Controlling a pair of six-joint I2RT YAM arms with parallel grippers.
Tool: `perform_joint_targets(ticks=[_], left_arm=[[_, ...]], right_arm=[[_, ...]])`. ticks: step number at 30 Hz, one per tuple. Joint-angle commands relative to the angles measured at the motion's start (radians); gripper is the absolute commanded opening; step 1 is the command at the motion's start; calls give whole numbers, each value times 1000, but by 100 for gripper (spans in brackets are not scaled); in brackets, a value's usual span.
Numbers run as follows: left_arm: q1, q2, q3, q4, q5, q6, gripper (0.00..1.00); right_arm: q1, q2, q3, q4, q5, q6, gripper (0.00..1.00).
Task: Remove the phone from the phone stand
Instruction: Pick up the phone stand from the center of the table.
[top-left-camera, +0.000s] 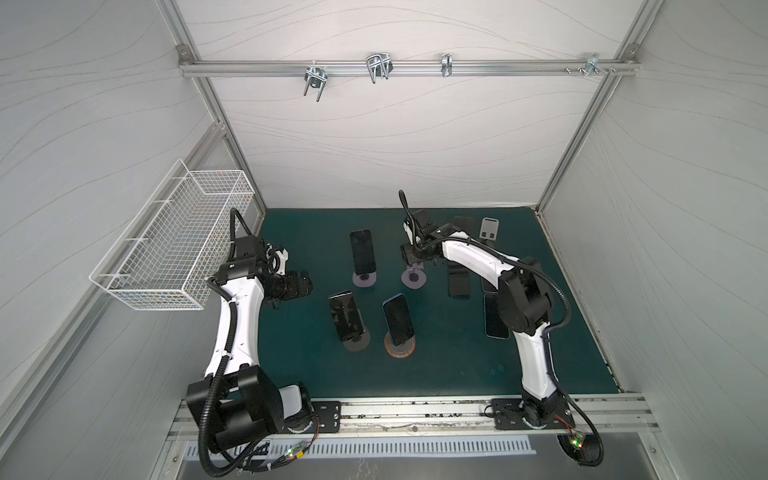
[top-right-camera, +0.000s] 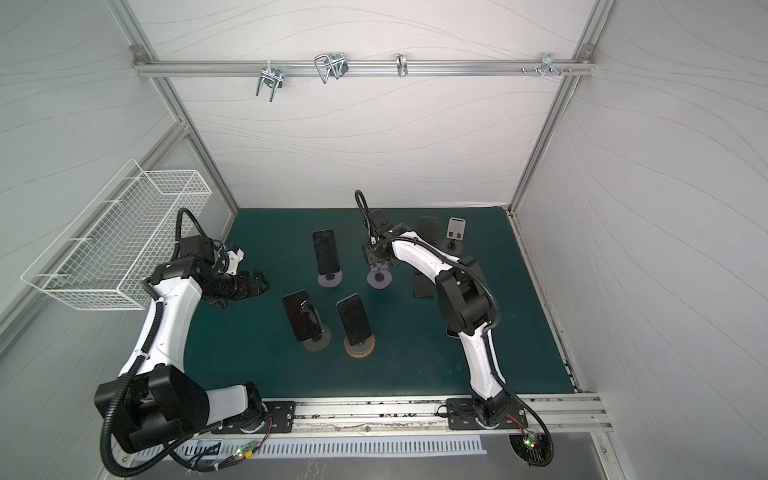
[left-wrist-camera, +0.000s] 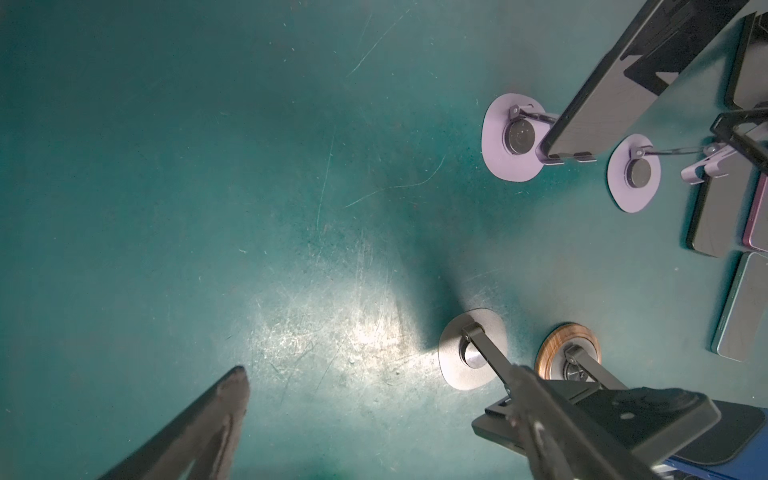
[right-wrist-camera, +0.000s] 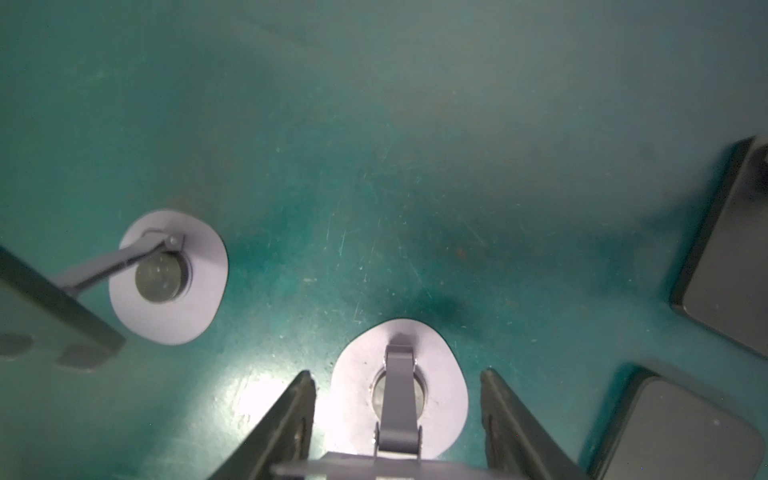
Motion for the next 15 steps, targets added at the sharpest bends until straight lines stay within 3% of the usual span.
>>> perform_joint_targets(ticks=[1, 8, 15], left_arm=[[5, 5, 13, 1, -1, 19, 99], [5, 11, 17, -1, 3, 18, 99], [5, 23, 19, -4, 9, 16, 99]], right_arm=[[0, -2, 49, -33, 39, -6, 57], [-45, 18, 151, -58, 80, -10, 54], [-135, 176, 408, -147, 72, 54, 54]])
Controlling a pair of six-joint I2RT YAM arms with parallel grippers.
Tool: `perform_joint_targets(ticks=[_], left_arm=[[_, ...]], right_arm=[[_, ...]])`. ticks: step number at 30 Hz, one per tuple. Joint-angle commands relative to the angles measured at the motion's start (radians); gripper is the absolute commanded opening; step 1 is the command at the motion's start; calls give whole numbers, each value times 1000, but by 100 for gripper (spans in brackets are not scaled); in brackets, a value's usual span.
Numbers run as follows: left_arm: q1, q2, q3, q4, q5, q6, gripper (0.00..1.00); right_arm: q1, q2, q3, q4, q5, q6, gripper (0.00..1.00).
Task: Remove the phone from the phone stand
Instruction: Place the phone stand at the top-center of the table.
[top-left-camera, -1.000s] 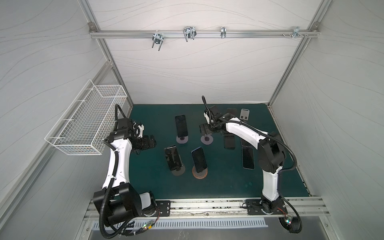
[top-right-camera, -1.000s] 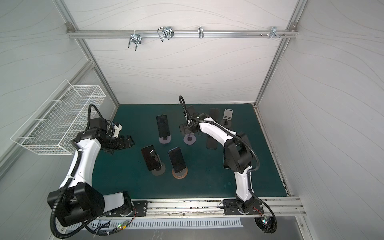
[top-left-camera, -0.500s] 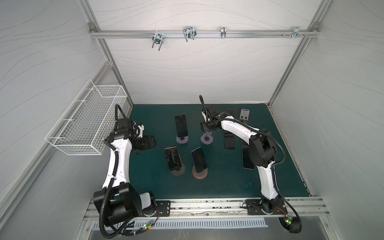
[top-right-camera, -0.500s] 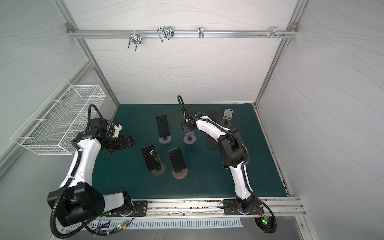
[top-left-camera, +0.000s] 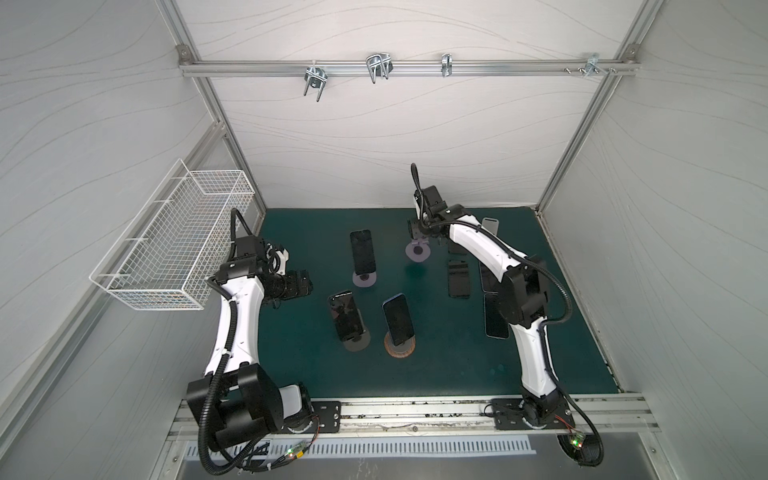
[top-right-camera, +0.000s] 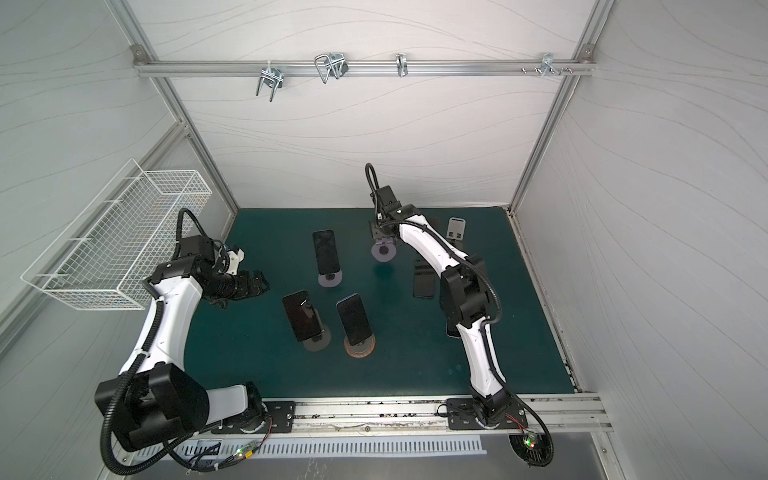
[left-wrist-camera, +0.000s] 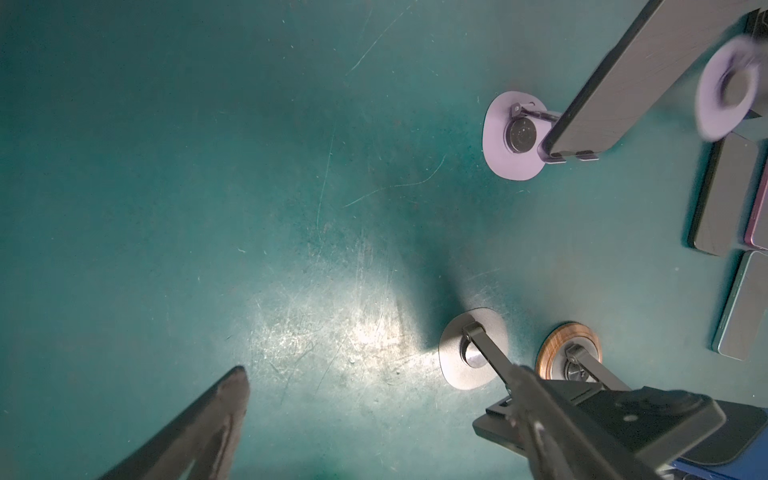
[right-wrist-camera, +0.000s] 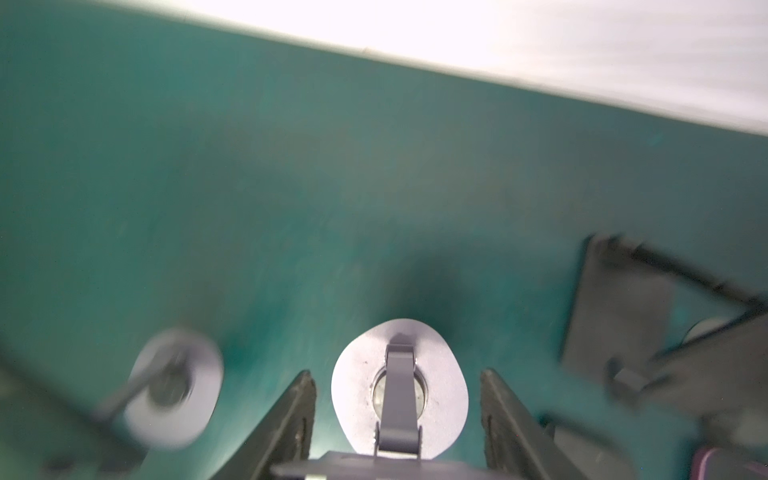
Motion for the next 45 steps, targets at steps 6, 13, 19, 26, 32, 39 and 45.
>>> perform_joint_targets(ticks=[6, 13, 19, 26, 32, 39, 45], left_arm=[[3, 23, 17, -4, 7, 14, 99], [4, 51, 33, -11, 10, 14, 99], [4, 63, 35, -12, 13, 11, 99], [4, 62, 41, -13, 13, 12, 99], [4, 52, 59, -32, 13, 25, 99], [5, 18, 58, -39, 4, 35, 99], [4, -5, 60, -56, -9, 51, 99]], right_arm=[[-72, 191, 232, -108, 39, 84, 53], [-74, 253, 258, -66, 82, 49, 55], [-74, 255, 256, -66, 58, 18, 72], [-58, 122, 228, -97, 22, -10, 88], [8, -114, 55, -105, 37, -74, 91], [150, -397, -221, -153, 63, -119, 94], [289, -596, -436, -199, -11, -57, 95]])
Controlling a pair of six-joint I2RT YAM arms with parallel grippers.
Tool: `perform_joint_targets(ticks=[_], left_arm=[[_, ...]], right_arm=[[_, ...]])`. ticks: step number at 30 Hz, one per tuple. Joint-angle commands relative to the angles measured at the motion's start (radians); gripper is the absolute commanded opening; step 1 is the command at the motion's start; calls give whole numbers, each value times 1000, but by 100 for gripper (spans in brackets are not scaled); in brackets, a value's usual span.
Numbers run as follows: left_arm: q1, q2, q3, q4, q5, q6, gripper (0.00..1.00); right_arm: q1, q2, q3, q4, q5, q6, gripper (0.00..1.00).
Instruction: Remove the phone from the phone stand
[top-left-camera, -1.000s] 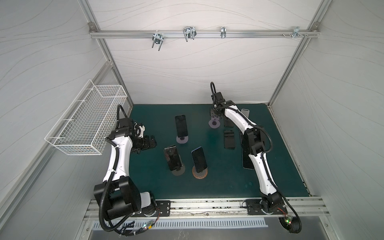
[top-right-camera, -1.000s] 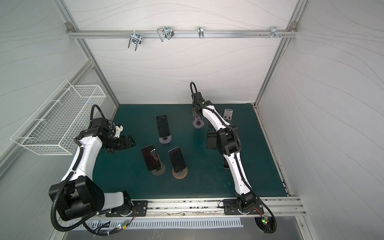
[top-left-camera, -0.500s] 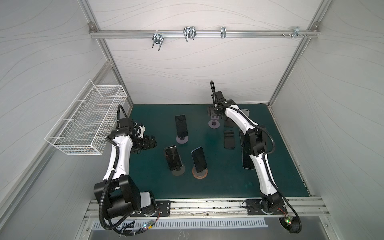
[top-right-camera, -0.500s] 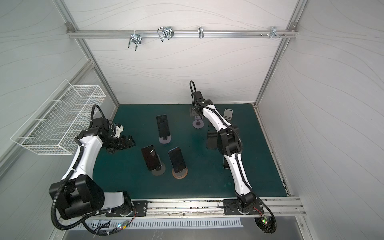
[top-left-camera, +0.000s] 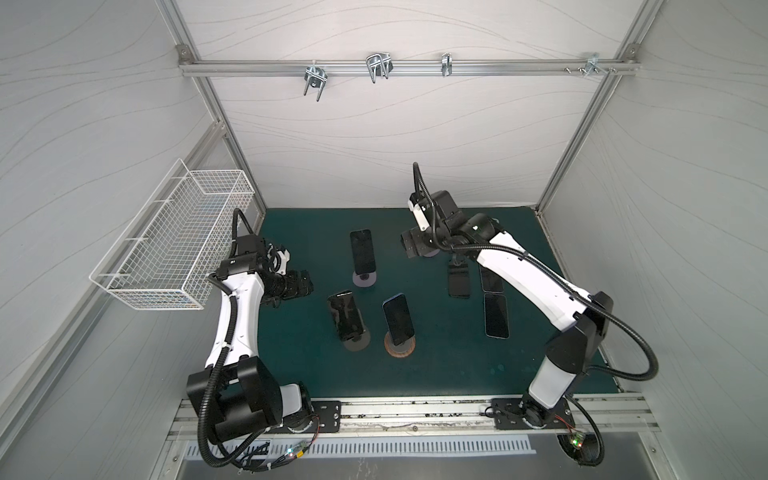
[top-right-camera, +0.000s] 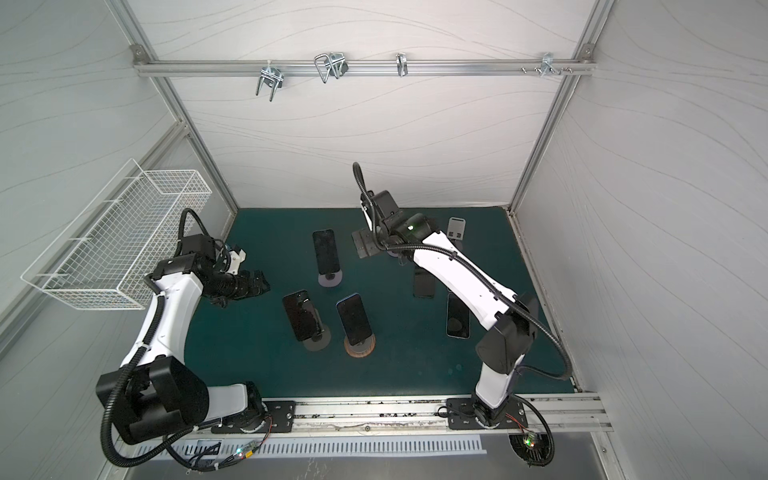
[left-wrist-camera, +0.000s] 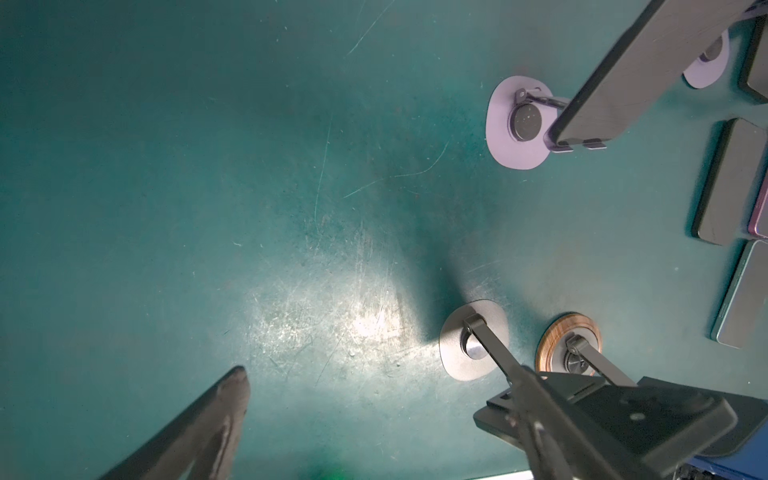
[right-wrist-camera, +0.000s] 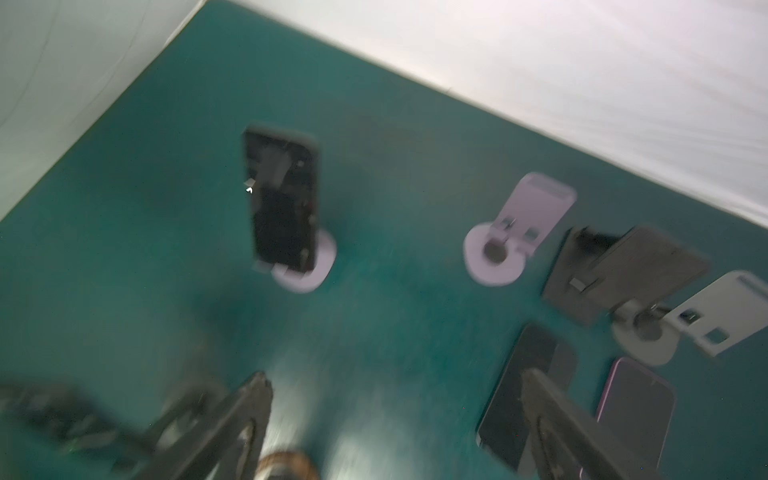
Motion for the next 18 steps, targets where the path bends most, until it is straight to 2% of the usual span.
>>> perform_joint_targets(ticks=[1, 10, 18], left_arm=[[4, -27, 45, -28, -13, 35, 99], [4, -44, 40, -31, -21, 34, 99], [4, -65, 19, -16, -23, 29, 99]], right_arm=[[55, -80, -102, -80, -60, 39, 95], [180, -258, -271, -68, -184, 152, 99], [274, -279, -422, 55, -115, 202, 99]])
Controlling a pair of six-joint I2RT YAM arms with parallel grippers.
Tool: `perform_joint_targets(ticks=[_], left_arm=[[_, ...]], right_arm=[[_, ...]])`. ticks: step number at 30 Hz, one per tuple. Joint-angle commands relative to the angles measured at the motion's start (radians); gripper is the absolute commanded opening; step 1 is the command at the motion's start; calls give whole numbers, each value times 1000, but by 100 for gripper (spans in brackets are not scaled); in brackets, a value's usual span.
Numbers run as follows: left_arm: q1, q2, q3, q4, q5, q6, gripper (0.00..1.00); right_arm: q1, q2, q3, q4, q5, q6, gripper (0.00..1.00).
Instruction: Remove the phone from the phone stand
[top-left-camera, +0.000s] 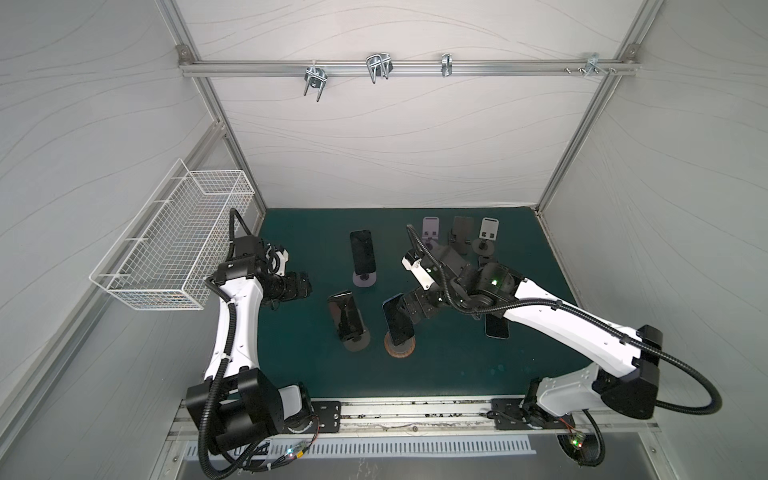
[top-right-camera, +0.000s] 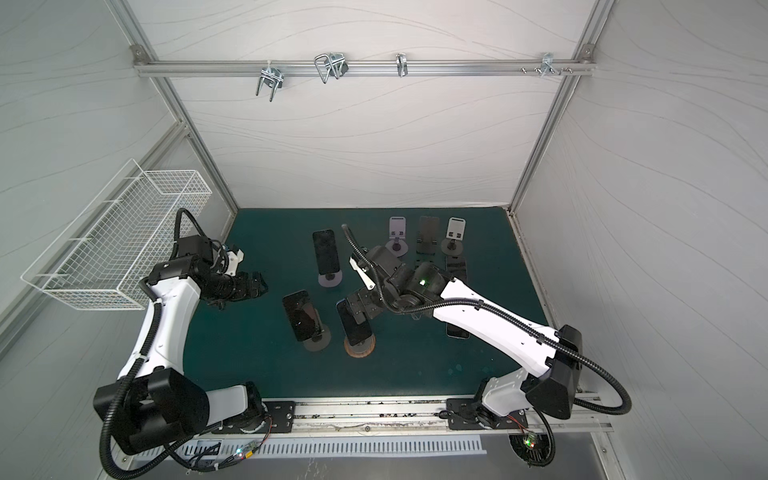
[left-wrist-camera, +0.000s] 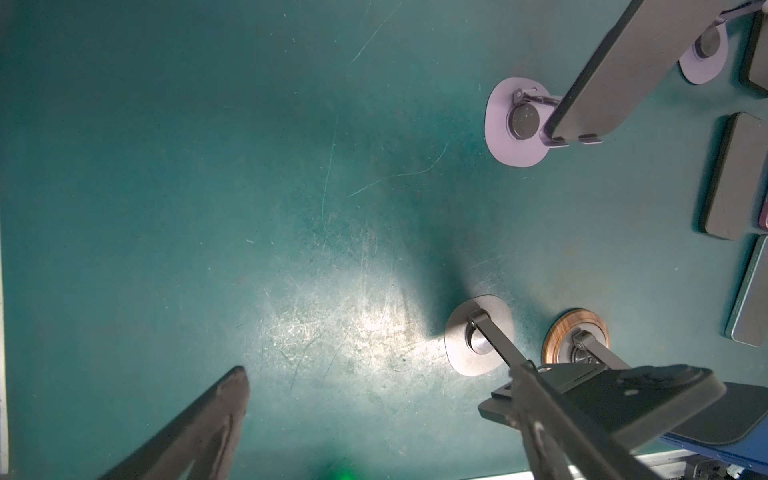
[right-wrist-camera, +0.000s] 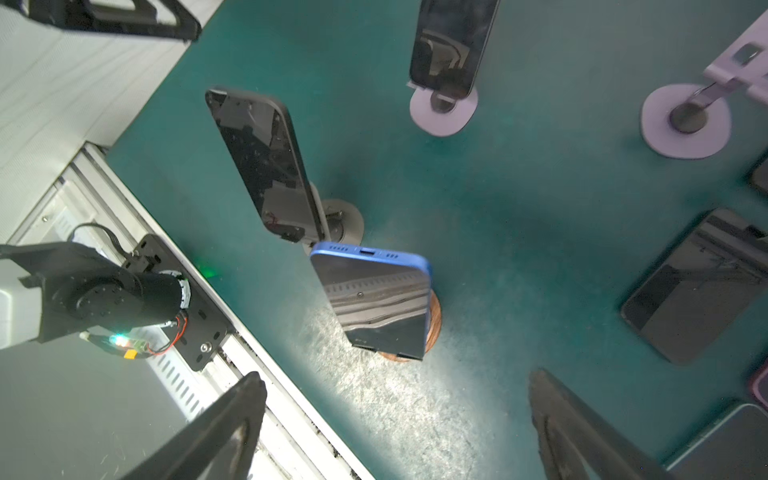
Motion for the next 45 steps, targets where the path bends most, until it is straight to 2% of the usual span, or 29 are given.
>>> perform_joint_targets(ticks=[1, 9, 20, 29, 39, 45], left_arm=[[4, -20, 19, -3, -5, 13, 99], [4, -22, 16, 0, 3, 8, 99], [4, -23, 14, 0, 11, 8, 99], [5, -27, 10, 0, 19, 10, 99], [5, -31, 0, 8, 22, 7, 99], [4, -30, 0, 8, 23, 5, 99]], right_arm=[[39, 19, -36, 55, 37, 30, 99], [85, 87, -75, 106, 118, 25, 99], [109, 169, -96, 192, 96, 36, 99], [111, 239, -97, 211, 181, 47, 99], [135, 225, -88, 196, 224, 103, 79], [147, 201, -42, 127, 253, 135, 70]])
